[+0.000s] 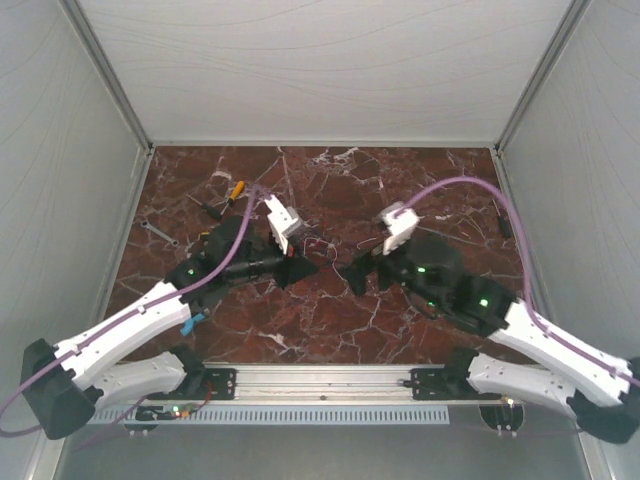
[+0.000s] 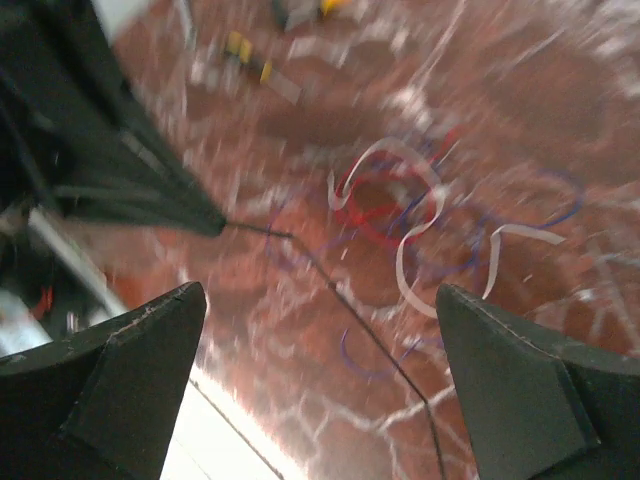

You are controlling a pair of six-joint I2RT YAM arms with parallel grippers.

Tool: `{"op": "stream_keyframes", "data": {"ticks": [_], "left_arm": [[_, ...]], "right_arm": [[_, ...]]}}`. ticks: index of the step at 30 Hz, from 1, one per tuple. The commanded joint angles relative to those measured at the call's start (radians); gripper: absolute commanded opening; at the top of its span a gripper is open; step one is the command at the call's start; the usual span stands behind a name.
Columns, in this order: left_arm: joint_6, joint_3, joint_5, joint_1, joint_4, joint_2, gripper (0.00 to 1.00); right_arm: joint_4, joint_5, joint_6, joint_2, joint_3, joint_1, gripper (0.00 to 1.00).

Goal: Zip-tie the wires
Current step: Pick up the ribbon at the center of the board.

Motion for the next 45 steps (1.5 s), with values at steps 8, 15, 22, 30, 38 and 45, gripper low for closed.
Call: {"op": "stream_keyframes", "data": {"ticks": [8, 15, 22, 30, 38, 45], "left_arm": [[-0.552, 0.005, -0.168, 0.053, 0.314, -0.084, 0.00], [-0.737, -0.003, -0.171, 0.071, 0.450, -0.097, 0.00], [-0.803, -0.010, -0.082, 0.072, 0.580, -0.095, 0.00], [-0.846, -0.020, -0.023, 0.071, 0.666, -0.102, 0.00], [-0.857, -0.012, 0.020, 0.071, 0.706, -0.102, 0.00], [-0.860, -0.001, 0.038, 0.071, 0.704, -0.112, 0.00]], "right_arm": [[0.566, 0.112, -0.041, -0.433, -0.234, -0.168, 0.98], [0.839, 0.056, -0.074, -0.582, -0.402, -0.168, 0.96], [1.094, -0.038, -0.114, -0.516, -0.472, -0.172, 0.76], [1.310, -0.136, -0.122, -0.353, -0.397, -0.213, 0.67], [1.399, -0.210, -0.128, -0.253, -0.288, -0.255, 0.60], [1.395, -0.261, -0.175, -0.208, -0.224, -0.261, 0.52]]}}
